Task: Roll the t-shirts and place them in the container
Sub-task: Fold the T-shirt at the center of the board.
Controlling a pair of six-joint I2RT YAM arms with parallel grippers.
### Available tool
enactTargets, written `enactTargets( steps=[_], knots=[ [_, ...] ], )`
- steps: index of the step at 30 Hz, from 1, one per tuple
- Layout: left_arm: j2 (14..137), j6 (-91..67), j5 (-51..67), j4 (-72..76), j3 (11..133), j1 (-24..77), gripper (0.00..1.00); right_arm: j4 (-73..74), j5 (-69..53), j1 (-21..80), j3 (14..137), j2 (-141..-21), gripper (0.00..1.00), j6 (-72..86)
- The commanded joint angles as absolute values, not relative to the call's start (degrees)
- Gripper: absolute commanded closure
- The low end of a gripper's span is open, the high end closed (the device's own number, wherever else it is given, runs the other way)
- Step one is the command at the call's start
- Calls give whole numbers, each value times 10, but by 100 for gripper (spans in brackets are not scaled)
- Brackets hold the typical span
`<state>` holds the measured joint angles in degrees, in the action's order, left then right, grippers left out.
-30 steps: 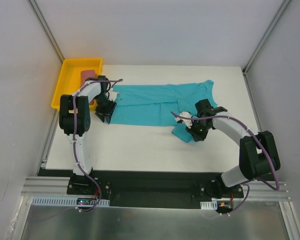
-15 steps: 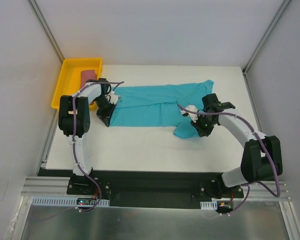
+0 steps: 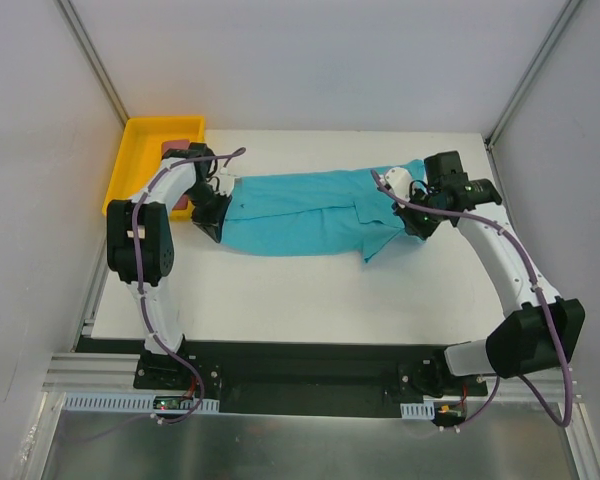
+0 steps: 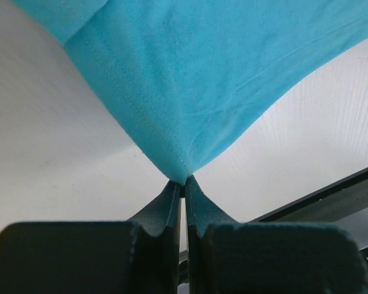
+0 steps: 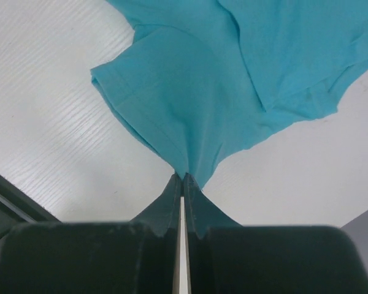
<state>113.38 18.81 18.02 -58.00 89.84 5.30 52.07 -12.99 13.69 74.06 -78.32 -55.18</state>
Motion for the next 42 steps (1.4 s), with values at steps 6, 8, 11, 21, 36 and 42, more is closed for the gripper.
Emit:
enactTargets(
  steps=[6,8,11,21,36,42],
  knots=[
    [1143,185,192,-610,972,53,100,526,-76,125,864,-861,99,-546],
    [1149,185,192,-613,991,50,100,526,-74,124,882,-881,99,-546],
    [1165,185,186,-626,1021,48,100,523,-65,124,915,-910,99,-548],
    [1215,182,169,-649,1080,41,100,486,-21,117,1031,-1009,99,-545],
    [1259,175,134,-649,1133,35,100,474,-4,116,1187,-1153,99,-578],
    [1311,179,112,-649,1192,36,100,418,53,117,1187,-1187,99,-598]
  ],
)
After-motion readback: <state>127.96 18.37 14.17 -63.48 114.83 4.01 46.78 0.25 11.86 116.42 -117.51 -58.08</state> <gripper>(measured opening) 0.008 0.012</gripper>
